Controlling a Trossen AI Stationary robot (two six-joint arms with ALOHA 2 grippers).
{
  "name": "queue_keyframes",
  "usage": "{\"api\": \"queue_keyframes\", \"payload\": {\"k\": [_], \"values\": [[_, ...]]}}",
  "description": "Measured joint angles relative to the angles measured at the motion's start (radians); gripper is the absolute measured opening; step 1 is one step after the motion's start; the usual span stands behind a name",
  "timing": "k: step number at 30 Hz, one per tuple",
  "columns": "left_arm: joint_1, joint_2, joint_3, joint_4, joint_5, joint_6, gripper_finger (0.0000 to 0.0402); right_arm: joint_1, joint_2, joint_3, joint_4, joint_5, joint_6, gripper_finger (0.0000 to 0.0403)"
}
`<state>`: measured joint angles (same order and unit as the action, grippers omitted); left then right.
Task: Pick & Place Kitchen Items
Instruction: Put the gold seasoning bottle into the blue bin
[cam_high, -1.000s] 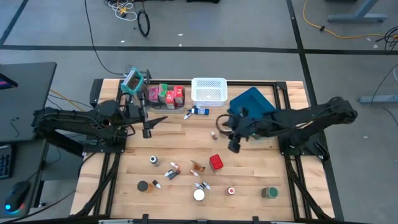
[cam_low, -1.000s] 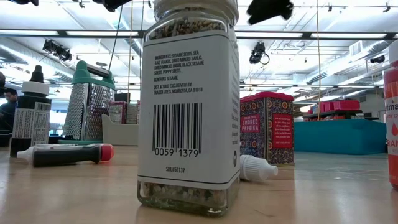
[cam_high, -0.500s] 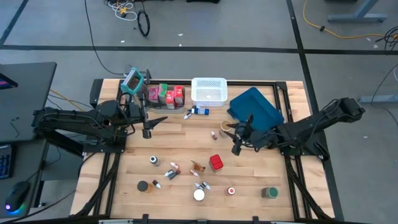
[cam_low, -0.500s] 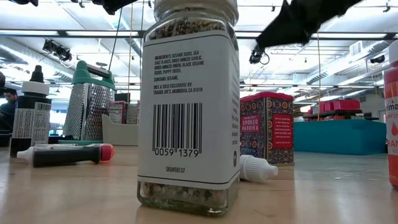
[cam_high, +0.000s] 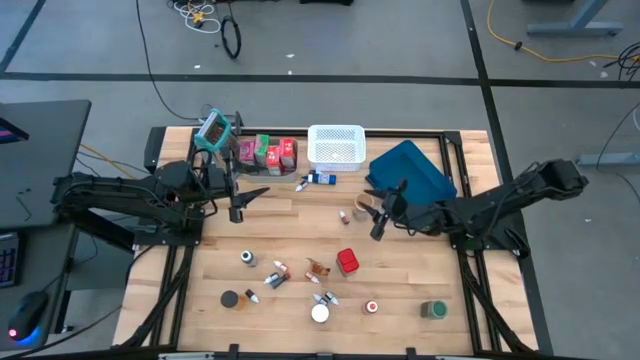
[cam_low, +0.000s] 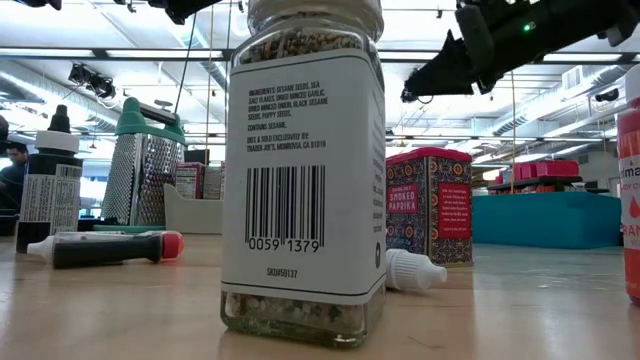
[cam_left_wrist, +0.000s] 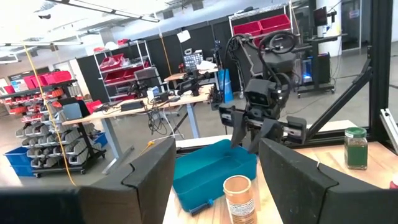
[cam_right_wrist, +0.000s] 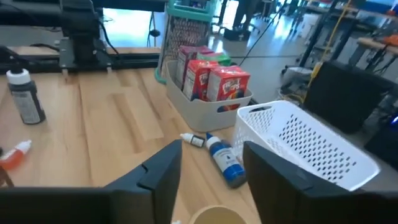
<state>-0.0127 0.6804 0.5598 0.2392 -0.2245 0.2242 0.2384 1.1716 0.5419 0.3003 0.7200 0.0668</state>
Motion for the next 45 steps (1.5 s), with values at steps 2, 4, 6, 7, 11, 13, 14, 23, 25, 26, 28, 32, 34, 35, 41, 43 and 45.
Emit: {"api": "queue_keyframes", "payload": {"k": [2,4,6,7,11,13,14,23,25,26,28,32,34,35,41,43,45], "values": [[0.0,0.0,0.0,-0.002,0.0,0.0,0.024,-0.014,0.007,0.0,0.001,-0.024,0.028,0.0205],[0.0,0.0,0.0,-0.002,0.0,0.0,0.024,-0.028,0.023,0.0,0.0,-0.046,0.062,0.0229],[0.0,0.0,0.0,-0.002,0.0,0.0,0.024,-0.041,0.046,0.0,-0.004,-0.048,0.099,0.0254],[0.0,0.0,0.0,-0.003,0.0,0.0,0.024,-0.046,0.057,0.0,-0.005,-0.046,0.111,0.0266],[0.0,0.0,0.0,-0.003,0.0,0.0,0.024,-0.08,0.103,-0.001,-0.011,-0.05,0.14,0.0308],[0.0,0.0,0.0,-0.004,0.0,0.0,0.024,-0.095,0.121,-0.001,-0.008,-0.05,0.162,0.0324],[0.0,0.0,0.0,-0.006,0.0,0.0,0.024,-0.102,0.13,-0.001,-0.011,-0.052,0.169,0.0331],[0.0,0.0,0.0,-0.016,0.0,0.0,0.024,-0.135,0.199,-0.001,-0.062,-0.102,0.245,0.0357],[0.0,0.0,0.0,-0.017,0.0,0.0,0.024,-0.14,0.213,-0.001,-0.061,-0.105,0.271,0.0356],[0.0,0.0,0.0,-0.017,0.0,0.0,0.024,-0.14,0.219,-0.001,-0.062,-0.109,0.283,0.0355],[0.0,0.0,0.0,-0.017,0.0,0.0,0.024,-0.14,0.233,-0.001,-0.062,-0.111,0.301,0.0354],[0.0,0.0,0.0,-0.018,0.0,0.0,0.024,-0.14,0.253,-0.001,-0.063,-0.112,0.318,0.0353],[0.0,0.0,0.0,-0.019,0.0,0.0,0.024,-0.14,0.259,-0.001,-0.06,-0.112,0.318,0.0353],[0.0,0.0,0.0,-0.02,0.0,0.0,0.024,-0.14,0.262,-0.001,-0.063,-0.122,0.318,0.0351],[0.0,0.0,0.0,-0.022,0.0,0.0,0.024,-0.144,0.264,-0.001,-0.063,-0.186,0.307,0.0307],[0.0,0.0,0.0,-0.021,0.0,0.0,0.024,-0.15,0.264,-0.001,-0.061,-0.19,0.318,0.0286],[0.0,0.0,0.0,-0.018,0.0,0.0,0.024,-0.157,0.264,-0.001,-0.061,-0.189,0.325,0.0278]]}}
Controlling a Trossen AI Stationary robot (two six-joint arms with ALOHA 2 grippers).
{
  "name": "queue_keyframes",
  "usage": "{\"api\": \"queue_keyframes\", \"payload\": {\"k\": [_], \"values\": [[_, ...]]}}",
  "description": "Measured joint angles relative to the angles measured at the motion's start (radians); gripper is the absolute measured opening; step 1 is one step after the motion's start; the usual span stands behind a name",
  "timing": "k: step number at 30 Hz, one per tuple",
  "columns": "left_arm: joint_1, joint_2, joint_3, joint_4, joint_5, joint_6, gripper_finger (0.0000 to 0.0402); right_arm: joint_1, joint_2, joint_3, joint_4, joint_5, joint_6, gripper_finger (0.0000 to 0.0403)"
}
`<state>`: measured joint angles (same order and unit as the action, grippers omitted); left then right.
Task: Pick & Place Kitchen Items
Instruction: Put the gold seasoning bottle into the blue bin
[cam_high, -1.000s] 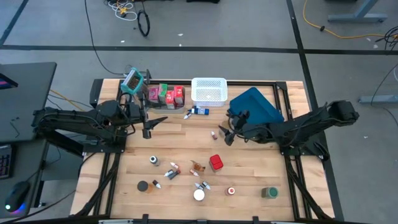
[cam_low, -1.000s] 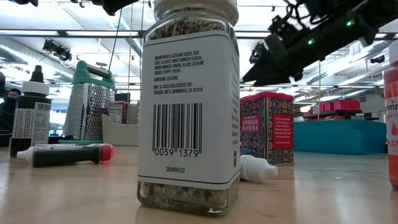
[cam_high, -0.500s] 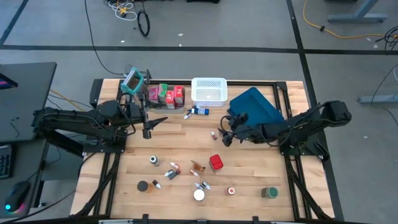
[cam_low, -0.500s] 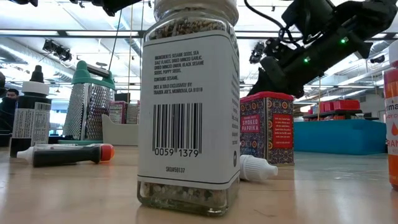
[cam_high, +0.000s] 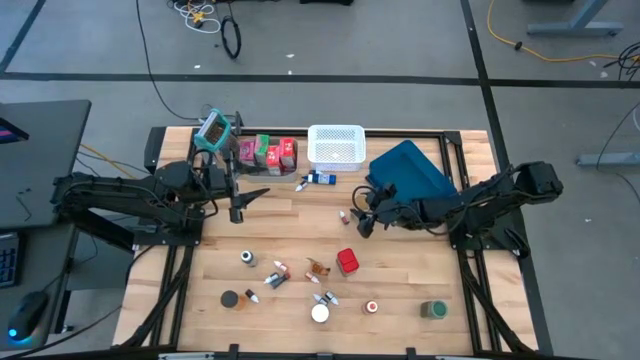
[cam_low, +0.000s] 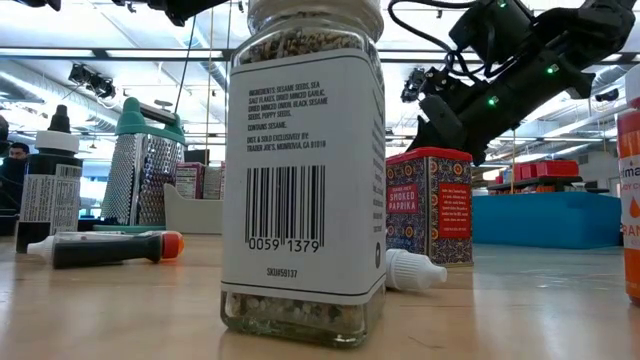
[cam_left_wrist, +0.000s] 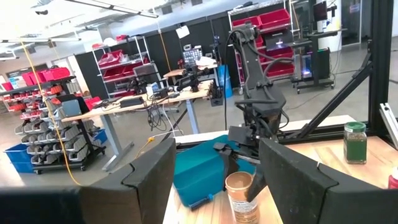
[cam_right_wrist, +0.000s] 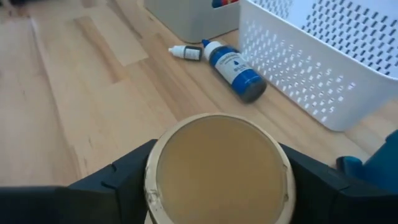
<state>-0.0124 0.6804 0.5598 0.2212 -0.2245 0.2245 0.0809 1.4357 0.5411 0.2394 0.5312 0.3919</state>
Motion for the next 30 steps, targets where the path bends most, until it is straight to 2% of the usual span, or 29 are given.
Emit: {"api": "queue_keyframes", "payload": {"k": [5,10,15,18,21,25,28,30], "values": [[0.0,0.0,0.0,0.001,0.0,0.0,0.024,-0.013,0.002,0.0,0.028,0.016,0.057,0.0278],[0.0,0.0,0.0,0.002,0.0,0.0,0.024,-0.014,-0.023,0.0,0.13,0.089,-0.06,0.028],[0.0,0.0,0.0,0.006,0.0,0.0,0.024,-0.014,-0.154,0.007,0.141,0.159,-0.112,0.0281],[0.0,0.0,0.0,0.006,0.0,0.0,0.024,-0.014,-0.265,0.022,0.116,0.167,-0.207,0.0281],[0.0,0.0,0.0,0.007,0.0,0.0,0.024,-0.014,-0.381,0.046,0.039,0.199,-0.273,0.0281],[0.0,0.0,0.0,0.01,0.0,0.0,0.024,-0.014,-0.511,0.071,-0.176,0.319,-0.316,0.0282],[0.0,0.0,0.0,0.01,0.0,0.0,0.024,-0.018,-0.583,0.074,-0.344,0.413,-0.224,0.0282],[0.0,0.0,0.0,0.01,0.0,0.0,0.024,-0.028,-0.613,0.074,-0.483,0.422,-0.107,0.0282]]}}
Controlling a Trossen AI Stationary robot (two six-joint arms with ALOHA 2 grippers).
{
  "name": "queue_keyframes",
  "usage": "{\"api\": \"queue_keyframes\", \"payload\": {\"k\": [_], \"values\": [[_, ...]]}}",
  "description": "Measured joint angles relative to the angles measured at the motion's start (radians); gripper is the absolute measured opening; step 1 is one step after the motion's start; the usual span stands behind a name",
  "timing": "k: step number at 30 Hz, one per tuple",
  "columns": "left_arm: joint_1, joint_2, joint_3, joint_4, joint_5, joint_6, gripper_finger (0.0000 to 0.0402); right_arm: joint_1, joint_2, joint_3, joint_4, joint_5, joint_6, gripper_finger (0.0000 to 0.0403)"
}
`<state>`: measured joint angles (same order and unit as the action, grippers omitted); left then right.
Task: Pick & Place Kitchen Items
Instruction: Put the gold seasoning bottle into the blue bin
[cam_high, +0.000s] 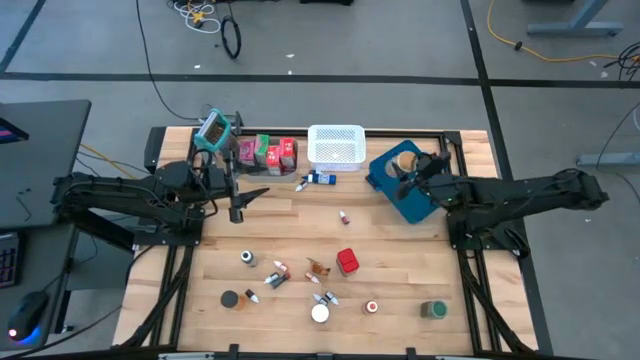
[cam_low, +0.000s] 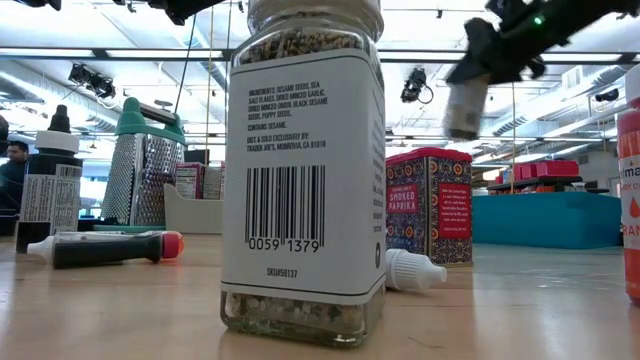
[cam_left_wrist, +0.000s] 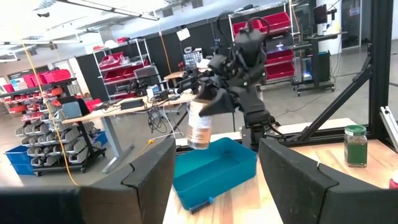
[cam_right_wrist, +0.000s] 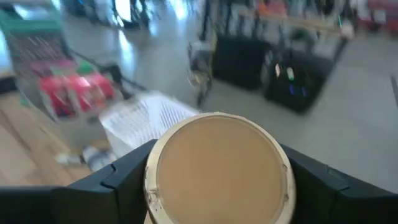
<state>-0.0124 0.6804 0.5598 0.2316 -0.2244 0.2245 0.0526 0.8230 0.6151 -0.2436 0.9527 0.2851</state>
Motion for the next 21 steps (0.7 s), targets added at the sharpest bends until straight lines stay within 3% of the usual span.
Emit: {"api": "queue_keyframes", "payload": {"k": [5,8,14,21], "values": [[0.0,0.0,0.0,-0.001,0.0,0.0,0.024,-0.05,-0.013,0.0,-0.322,0.002,0.283,0.0282],[0.0,0.0,0.0,-0.001,0.0,0.0,0.024,-0.075,-0.002,-0.006,-0.388,-0.001,0.372,0.0282],[0.0,0.0,0.0,-0.001,0.0,0.0,0.024,-0.115,0.021,-0.079,-0.333,-0.005,0.432,0.0283],[0.0,0.0,0.0,-0.001,0.0,0.0,0.024,-0.125,0.034,-0.237,-0.083,-0.011,0.439,0.0283]]}}
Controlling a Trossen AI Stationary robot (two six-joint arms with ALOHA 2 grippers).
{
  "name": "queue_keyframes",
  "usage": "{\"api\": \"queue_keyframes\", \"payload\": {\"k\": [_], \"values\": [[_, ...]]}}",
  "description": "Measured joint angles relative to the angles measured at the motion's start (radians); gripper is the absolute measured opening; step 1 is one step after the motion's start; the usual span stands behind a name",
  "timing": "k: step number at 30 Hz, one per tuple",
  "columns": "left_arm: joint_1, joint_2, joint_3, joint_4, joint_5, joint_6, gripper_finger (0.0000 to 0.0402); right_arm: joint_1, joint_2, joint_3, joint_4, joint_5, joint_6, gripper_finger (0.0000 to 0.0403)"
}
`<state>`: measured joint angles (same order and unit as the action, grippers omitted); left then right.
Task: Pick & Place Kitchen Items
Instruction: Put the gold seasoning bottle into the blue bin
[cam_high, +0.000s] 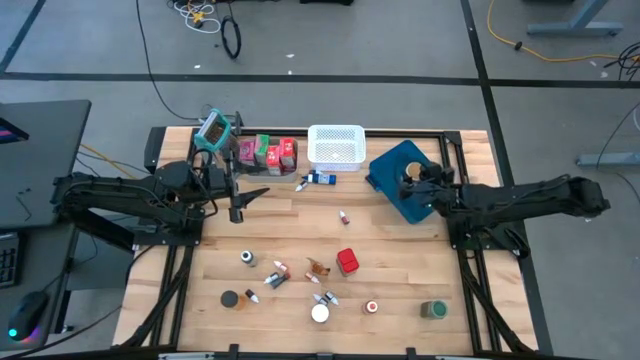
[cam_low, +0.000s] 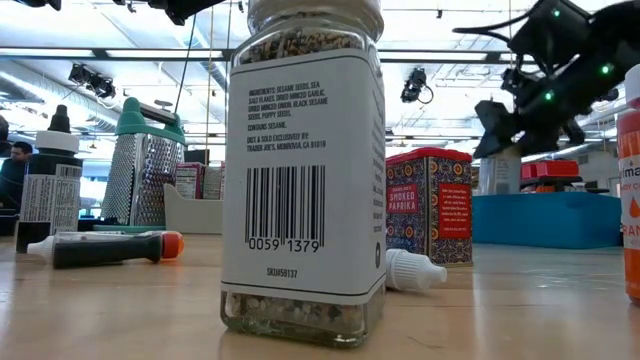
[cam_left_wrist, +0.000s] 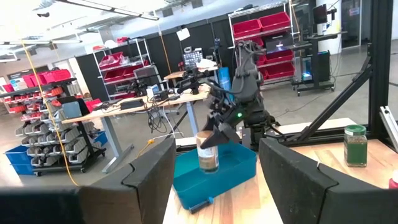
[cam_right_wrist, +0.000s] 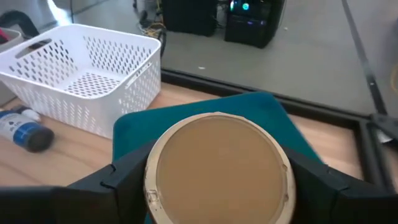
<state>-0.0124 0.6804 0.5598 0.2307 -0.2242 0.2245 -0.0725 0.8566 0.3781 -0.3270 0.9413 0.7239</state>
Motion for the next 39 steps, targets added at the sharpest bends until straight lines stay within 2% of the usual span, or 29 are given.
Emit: {"api": "queue_keyframes", "payload": {"k": [6,10,22,31,36,39], "values": [[0.0,0.0,0.0,0.0,0.0,0.0,0.024,-0.029,0.0,-0.095,0.125,-0.001,0.0,0.0284],[0.0,0.0,0.0,0.002,0.0,0.0,0.024,-0.062,0.0,-0.137,0.172,-0.042,-0.002,0.0284],[0.0,0.0,0.0,0.006,0.0,0.007,0.024,-0.124,0.0,-0.142,0.204,-0.048,0.0,0.0284],[0.0,0.0,0.0,0.006,-0.001,0.045,0.024,-0.151,0.026,-0.142,0.222,-0.114,-0.008,0.03],[0.0,0.0,0.0,0.006,-0.001,0.045,0.024,-0.163,0.026,-0.142,0.245,-0.204,-0.001,0.0315],[0.0,0.0,0.0,0.006,-0.001,0.045,0.024,-0.169,0.026,-0.142,0.257,-0.218,0.0,0.0325]]}}
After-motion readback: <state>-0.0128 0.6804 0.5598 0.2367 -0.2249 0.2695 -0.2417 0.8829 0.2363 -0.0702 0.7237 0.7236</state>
